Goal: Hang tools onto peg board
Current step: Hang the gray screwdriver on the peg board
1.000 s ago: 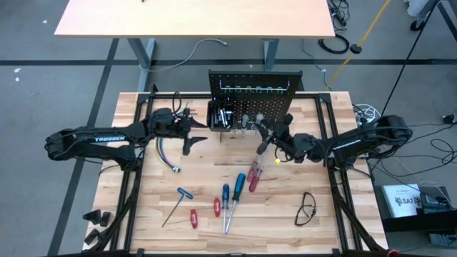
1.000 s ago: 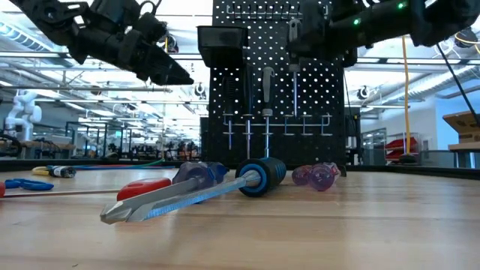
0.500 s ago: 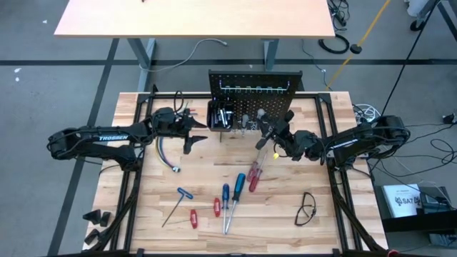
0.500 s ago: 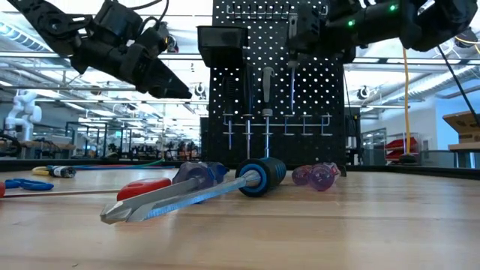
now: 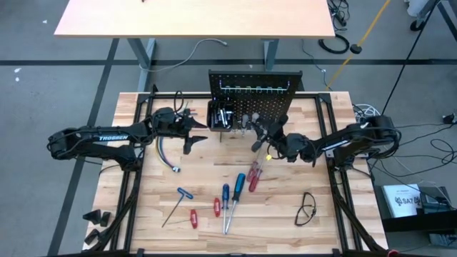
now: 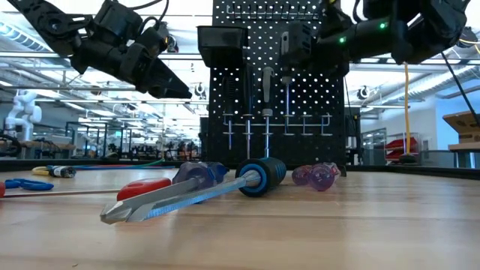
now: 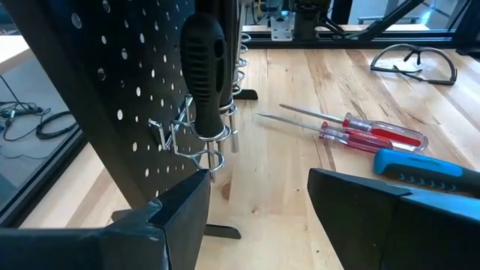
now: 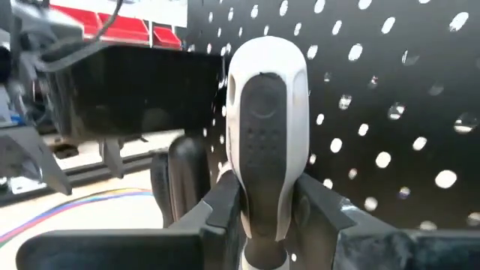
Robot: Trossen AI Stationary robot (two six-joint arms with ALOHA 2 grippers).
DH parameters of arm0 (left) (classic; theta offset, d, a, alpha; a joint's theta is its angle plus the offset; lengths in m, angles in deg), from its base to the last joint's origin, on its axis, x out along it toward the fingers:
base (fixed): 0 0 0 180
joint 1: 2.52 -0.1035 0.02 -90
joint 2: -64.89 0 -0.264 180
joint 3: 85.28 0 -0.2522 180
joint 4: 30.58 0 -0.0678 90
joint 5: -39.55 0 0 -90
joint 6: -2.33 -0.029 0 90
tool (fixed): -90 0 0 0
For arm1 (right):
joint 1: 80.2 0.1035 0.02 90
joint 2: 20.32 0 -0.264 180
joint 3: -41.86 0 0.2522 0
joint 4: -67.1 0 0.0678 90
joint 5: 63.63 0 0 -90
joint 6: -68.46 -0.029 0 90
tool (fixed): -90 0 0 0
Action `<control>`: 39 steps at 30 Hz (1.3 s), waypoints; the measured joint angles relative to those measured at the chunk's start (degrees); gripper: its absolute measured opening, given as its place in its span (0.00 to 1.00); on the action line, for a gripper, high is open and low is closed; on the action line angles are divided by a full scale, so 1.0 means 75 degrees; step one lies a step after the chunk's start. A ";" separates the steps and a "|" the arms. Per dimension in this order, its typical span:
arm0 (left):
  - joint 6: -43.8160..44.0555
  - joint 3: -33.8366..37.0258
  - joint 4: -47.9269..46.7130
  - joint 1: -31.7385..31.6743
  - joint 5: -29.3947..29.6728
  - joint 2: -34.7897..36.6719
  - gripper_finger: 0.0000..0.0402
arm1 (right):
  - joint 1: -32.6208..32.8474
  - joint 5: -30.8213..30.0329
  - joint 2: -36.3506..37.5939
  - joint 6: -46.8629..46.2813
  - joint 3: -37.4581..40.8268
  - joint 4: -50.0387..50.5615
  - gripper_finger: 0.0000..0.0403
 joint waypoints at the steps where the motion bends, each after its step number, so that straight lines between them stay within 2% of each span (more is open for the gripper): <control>1: 0.0001 0.0000 0.0000 0.0000 -0.0022 0.0000 0.58 | -0.0021 0.0000 -0.0079 -0.0049 0.0000 -0.0001 0.20; 12: 0.0005 0.0003 -0.0020 0.0000 -0.0069 0.0001 0.58 | -0.0286 -0.0026 -0.0351 -0.0194 0.0000 -0.0057 0.20; 26: 0.0068 0.0003 -0.0033 0.0000 -0.0069 0.0003 0.58 | -0.0319 0.0001 -0.0348 -0.0798 0.0000 0.0875 0.21; 33: 0.0143 0.0003 -0.0030 0.0000 -0.0069 0.0003 0.58 | -0.0319 0.0035 -0.0348 -0.1079 0.0000 0.1218 0.40; 39: 0.0168 0.0006 -0.0030 0.0000 -0.0069 0.0003 0.58 | -0.0314 0.0035 -0.0345 -0.1082 0.0000 0.1215 0.47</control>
